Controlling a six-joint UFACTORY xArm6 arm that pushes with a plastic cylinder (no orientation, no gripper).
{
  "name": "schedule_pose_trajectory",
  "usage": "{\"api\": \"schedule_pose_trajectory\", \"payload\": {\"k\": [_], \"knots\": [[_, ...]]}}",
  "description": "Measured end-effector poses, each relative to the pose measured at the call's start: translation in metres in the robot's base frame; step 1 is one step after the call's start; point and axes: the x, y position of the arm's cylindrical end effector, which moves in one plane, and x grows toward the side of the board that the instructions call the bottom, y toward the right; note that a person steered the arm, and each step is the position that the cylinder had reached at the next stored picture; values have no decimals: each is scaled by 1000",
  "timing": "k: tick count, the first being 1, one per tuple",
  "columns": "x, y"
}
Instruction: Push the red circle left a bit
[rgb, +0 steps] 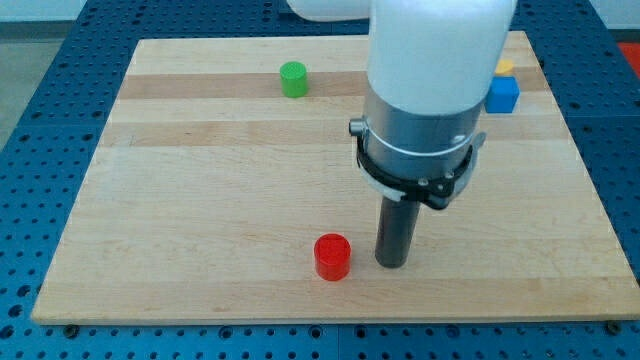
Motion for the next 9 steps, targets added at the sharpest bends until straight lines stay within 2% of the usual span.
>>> {"api": "schedule_pose_trajectory", "payload": {"k": [9], "knots": [[6, -30]]}}
